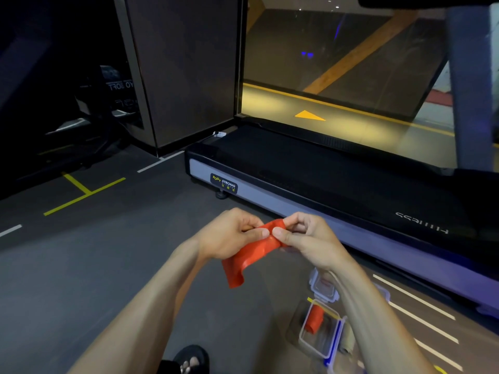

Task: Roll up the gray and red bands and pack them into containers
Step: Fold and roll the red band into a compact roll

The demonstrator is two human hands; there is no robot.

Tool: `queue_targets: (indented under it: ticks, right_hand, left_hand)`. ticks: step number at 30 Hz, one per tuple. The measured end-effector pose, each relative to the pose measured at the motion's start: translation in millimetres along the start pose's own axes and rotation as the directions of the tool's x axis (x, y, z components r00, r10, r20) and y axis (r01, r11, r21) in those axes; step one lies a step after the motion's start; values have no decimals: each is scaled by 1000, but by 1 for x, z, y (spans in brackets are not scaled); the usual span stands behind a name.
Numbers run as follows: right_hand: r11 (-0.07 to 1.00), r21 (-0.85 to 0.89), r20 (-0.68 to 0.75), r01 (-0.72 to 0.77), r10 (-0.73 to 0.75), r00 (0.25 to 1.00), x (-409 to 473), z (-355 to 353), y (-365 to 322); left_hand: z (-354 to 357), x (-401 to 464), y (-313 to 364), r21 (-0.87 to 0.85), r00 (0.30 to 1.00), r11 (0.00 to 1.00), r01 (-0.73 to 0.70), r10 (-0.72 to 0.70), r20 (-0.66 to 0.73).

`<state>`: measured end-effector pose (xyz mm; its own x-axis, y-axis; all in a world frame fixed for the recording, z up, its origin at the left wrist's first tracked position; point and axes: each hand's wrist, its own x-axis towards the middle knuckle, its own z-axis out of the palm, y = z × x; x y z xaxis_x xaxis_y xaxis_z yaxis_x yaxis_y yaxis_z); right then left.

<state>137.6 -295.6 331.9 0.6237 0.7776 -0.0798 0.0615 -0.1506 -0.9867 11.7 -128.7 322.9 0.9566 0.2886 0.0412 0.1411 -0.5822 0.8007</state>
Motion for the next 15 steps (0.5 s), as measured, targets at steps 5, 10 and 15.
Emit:
queue_targets:
  ticks: [5, 10, 15]
  right_hand:
    - [1000, 22, 23, 7, -8, 1000, 0, 3, -2]
    - [999, 10, 34, 30, -30, 999, 1, 2, -3]
    - [998, -41, 98, 44, -40, 994, 1, 3, -3]
  left_hand:
    - [1, 1, -1, -38, 999, 998, -40, 40, -1]
    - [3, -1, 2, -74, 995, 992, -100, 99, -10]
    - [7, 0, 4, -90, 996, 992, -94, 94, -5]
